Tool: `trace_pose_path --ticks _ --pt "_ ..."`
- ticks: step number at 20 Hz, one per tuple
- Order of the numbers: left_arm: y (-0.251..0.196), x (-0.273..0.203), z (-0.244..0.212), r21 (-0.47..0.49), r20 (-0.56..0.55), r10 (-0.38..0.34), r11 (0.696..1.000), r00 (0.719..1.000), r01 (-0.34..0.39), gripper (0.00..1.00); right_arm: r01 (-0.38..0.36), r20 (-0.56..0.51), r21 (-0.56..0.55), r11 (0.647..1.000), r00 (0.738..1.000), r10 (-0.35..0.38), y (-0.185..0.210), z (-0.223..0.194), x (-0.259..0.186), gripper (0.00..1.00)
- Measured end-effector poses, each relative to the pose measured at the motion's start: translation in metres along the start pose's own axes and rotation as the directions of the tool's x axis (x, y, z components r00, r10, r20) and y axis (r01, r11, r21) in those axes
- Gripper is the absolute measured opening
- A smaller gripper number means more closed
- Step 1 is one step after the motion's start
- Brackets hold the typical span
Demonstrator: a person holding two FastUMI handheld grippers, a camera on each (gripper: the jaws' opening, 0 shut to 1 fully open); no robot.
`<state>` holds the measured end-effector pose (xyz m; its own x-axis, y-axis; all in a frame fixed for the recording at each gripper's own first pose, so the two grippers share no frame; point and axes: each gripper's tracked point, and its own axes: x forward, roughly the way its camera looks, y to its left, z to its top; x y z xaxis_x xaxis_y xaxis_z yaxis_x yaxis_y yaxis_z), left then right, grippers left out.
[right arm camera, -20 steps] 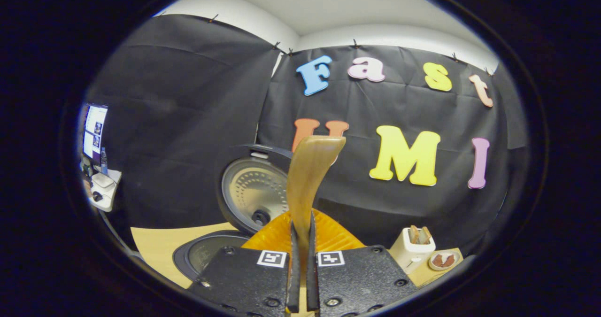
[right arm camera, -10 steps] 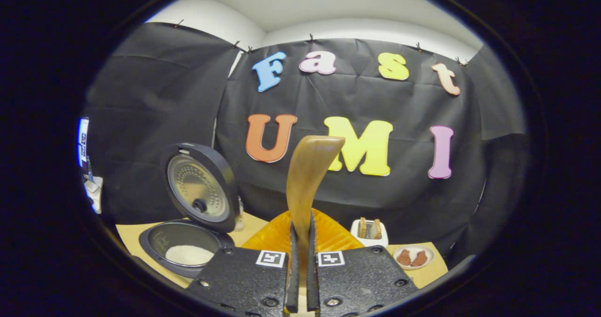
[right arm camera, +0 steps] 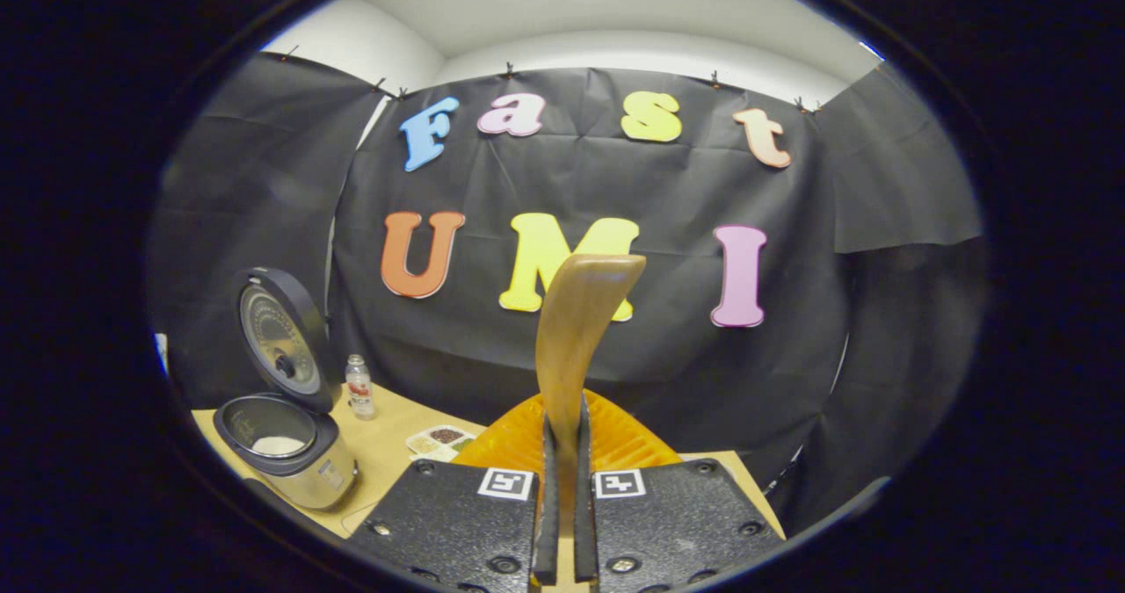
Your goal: Close the left gripper, press the button to open the rice cooker; take a wooden spoon from the chopstick holder with the right hand, scoop a spoonful of rice and pour it into the rice cooker, then put the wooden spoon back into the chopstick holder.
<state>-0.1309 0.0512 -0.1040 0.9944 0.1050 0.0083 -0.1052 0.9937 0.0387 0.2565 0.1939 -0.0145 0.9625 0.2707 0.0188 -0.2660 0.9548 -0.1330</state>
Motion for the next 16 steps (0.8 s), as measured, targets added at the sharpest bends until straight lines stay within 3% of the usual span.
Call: trace_pose_path --ticks 3,8,10,16 --pt "-0.013 0.003 0.004 -0.039 0.005 -0.039 0.998 0.999 0.039 0.96 0.036 0.008 0.016 0.999 0.999 -0.036 -0.036 -0.006 -0.003 0.13" --pt "-0.014 0.008 0.015 -0.079 0.038 -0.035 0.996 0.999 0.038 0.96 0.063 -0.047 0.111 0.992 0.997 -0.059 -0.062 -0.049 0.006 0.13" --pt "-0.014 0.010 0.017 -0.087 0.048 -0.032 0.996 0.998 0.036 0.96 0.105 -0.058 0.129 0.986 0.993 -0.098 -0.078 -0.072 0.010 0.13" --pt "-0.022 0.030 0.021 -0.092 0.085 -0.064 0.993 0.994 0.072 0.96 0.132 -0.120 0.175 0.976 0.986 -0.112 -0.090 -0.135 0.025 0.13"
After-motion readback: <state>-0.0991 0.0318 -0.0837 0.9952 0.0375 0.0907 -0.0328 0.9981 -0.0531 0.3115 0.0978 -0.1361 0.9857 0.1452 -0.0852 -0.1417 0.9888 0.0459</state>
